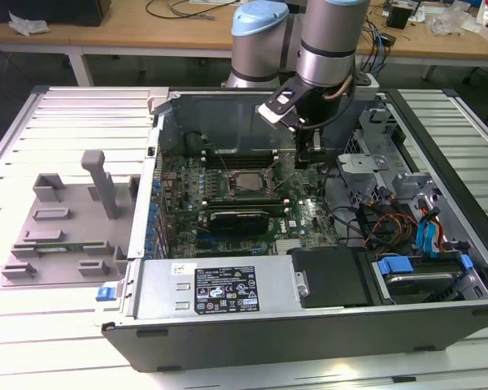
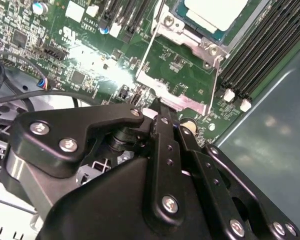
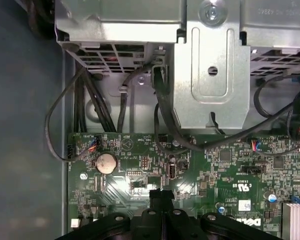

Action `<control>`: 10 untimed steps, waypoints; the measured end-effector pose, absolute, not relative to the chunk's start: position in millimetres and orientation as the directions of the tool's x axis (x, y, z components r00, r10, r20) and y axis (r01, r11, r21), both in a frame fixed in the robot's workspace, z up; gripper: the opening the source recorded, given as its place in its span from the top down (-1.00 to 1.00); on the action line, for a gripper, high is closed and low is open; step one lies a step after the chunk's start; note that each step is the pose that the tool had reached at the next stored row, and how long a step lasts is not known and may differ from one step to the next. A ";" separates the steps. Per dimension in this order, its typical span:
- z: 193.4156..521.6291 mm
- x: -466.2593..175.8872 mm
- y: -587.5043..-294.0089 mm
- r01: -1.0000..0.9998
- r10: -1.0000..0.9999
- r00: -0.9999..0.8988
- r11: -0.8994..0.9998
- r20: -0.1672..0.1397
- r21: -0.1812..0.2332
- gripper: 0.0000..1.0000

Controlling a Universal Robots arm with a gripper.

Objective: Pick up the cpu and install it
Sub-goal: 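Close the cpu cover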

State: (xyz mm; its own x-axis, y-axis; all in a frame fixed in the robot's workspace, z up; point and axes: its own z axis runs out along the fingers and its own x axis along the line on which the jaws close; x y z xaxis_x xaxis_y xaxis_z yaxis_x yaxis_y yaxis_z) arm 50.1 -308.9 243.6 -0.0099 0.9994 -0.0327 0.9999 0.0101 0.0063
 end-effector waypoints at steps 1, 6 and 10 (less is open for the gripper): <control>243.6 47.9 -308.9 1.000 0.999 -0.010 0.010 -0.032 0.006 0.79; 243.6 31.3 -308.9 1.000 1.000 -0.009 0.010 -0.025 0.009 0.79; 243.4 10.4 -308.8 1.000 1.000 -0.009 0.009 -0.018 0.014 0.79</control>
State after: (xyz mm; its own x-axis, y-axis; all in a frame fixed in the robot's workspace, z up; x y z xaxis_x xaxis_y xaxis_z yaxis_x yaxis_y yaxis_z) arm 10.4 -308.8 243.4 -0.0092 0.9998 -0.0176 0.9999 0.0094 0.0135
